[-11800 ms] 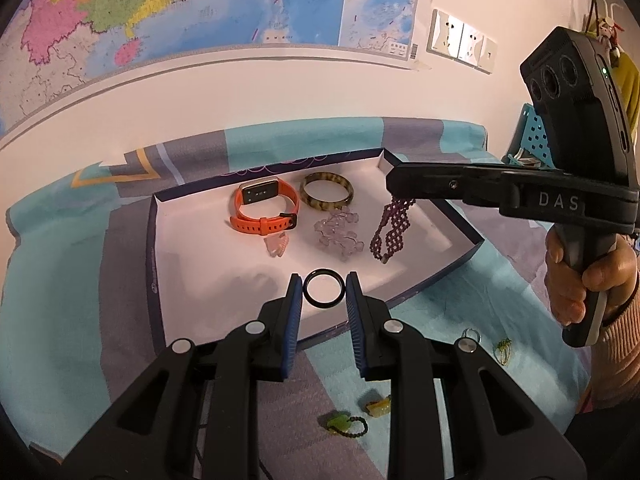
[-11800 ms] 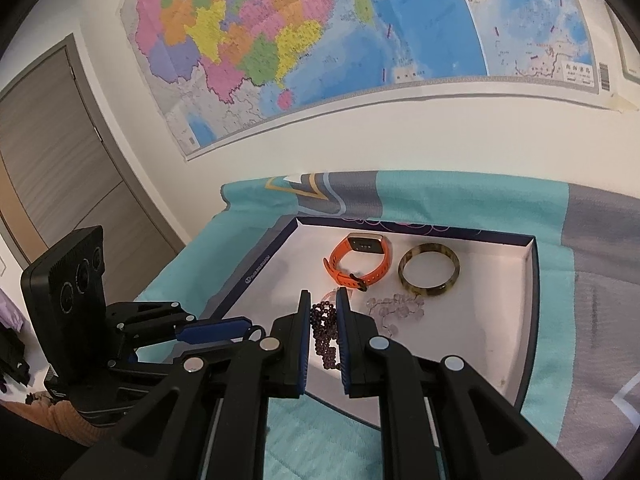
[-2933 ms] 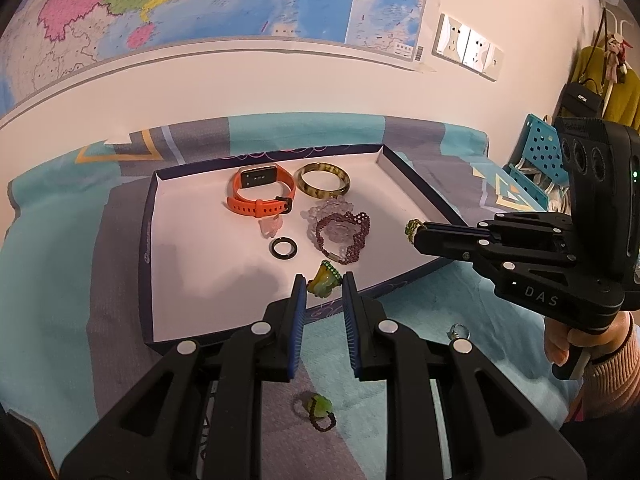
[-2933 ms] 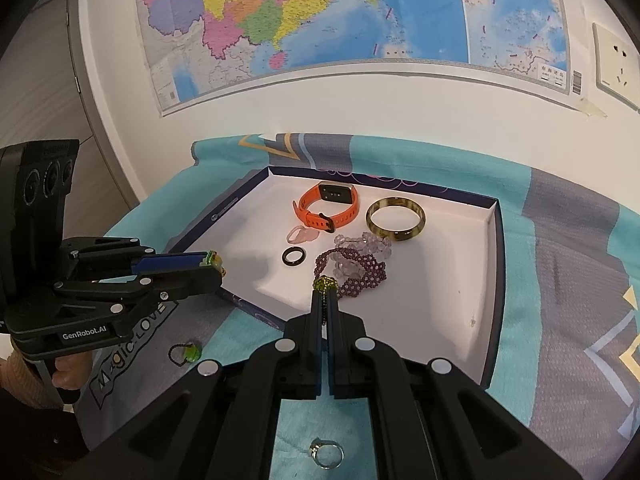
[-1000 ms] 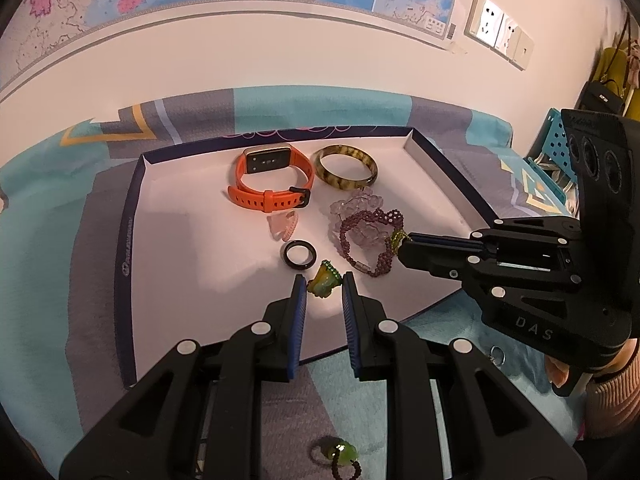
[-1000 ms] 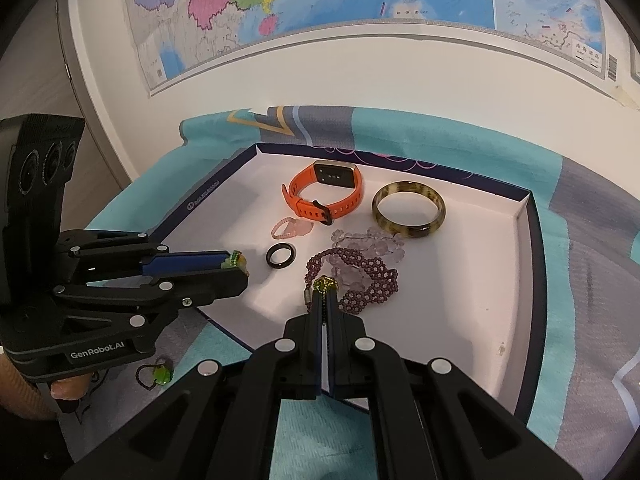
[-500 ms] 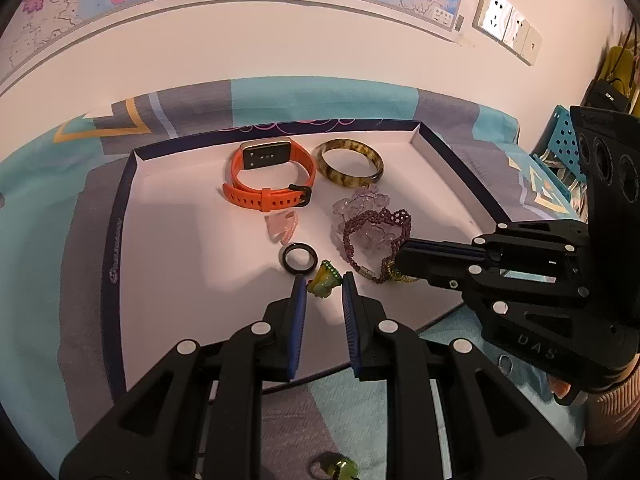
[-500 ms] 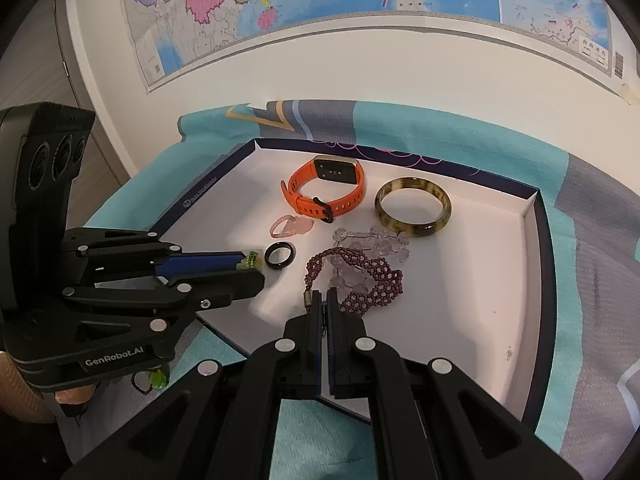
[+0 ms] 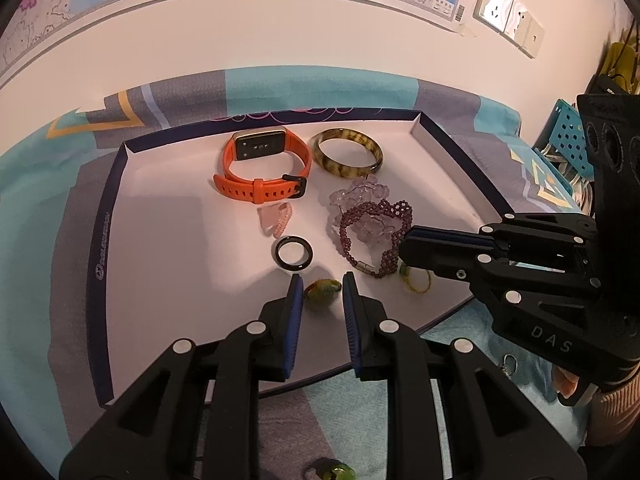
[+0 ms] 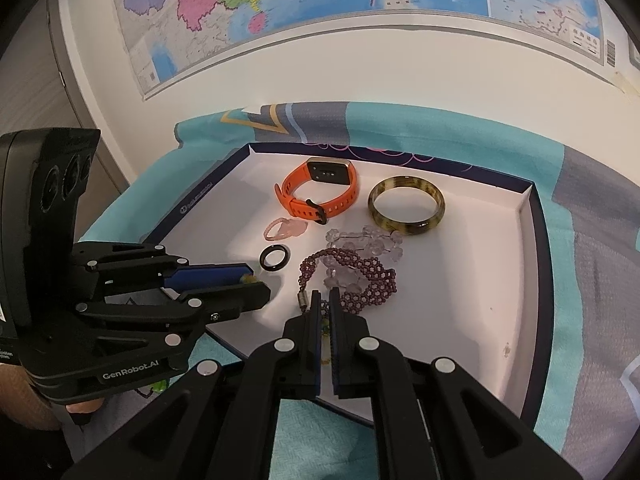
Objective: Organize jewelry
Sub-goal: 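Release the yellow-green ring in the box with the left tool and withdraw both tools, then move the right tool to the silver ring and grasp it while the left tool approaches the green ring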
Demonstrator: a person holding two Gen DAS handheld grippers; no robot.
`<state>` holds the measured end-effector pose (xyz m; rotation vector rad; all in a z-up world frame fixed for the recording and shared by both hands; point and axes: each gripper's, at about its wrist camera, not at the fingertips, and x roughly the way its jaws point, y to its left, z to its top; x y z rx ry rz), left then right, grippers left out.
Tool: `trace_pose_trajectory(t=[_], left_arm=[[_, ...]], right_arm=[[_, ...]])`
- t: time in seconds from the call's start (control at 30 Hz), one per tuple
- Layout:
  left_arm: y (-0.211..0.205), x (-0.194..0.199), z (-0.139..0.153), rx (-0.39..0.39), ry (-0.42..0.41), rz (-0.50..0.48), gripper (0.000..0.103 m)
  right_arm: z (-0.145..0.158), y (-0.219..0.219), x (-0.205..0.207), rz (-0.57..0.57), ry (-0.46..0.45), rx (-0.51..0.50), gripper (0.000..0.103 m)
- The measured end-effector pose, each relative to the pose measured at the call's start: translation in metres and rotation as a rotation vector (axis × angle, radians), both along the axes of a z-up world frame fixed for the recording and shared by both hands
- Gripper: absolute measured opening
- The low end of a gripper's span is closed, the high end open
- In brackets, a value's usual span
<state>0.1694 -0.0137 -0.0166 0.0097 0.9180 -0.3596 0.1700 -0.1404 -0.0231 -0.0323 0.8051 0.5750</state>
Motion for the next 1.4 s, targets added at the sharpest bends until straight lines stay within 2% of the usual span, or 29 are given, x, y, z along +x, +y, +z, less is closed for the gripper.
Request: trace_pose_trajectory(t=[0.2,0.27,0.33,0.7,0.8,0.9,0.97,1.13,1.4], left_arm=[[0.005,-0.004,0.002,-0.006,-0.011,0.013,0.023],[0.007,-0.008,0.005,-0.004,-0.026,0.020,0.030],[0.010,-0.012,0.011,-0.011,-0.049,0.023,0.032],[0.029,-0.055,0.032,-0.002,-0.150,0.028,0.043],[0.039,-0.071,0.036,-0.014,-0.161,0.027,0.044],[0.045,-0.085,0.038,-0.008,-0.169,0.022,0.048],[0.048,-0.092,0.037,-0.008,-0.172,0.018,0.054],[0.050,-0.107,0.028,0.006,-0.154,0.009,0.055],[0.042,-0.123,0.009,0.029,-0.106,-0.030,0.055]], right_arm=[[0.003,-0.003,-0.002,-0.010,-0.008,0.015,0.005],[0.005,-0.006,-0.002,-0.014,-0.010,0.025,0.005],[0.006,-0.008,-0.004,-0.019,-0.014,0.031,0.005],[0.016,-0.037,-0.028,-0.040,-0.016,0.093,0.021],[0.019,-0.045,-0.039,-0.048,-0.029,0.091,0.030],[0.019,-0.050,-0.053,-0.053,-0.044,0.063,0.033],[0.016,-0.052,-0.063,-0.051,-0.048,0.047,0.040],[0.001,-0.058,-0.078,-0.060,-0.018,0.000,0.040],[-0.018,-0.070,-0.096,-0.093,0.034,0.005,0.040]])
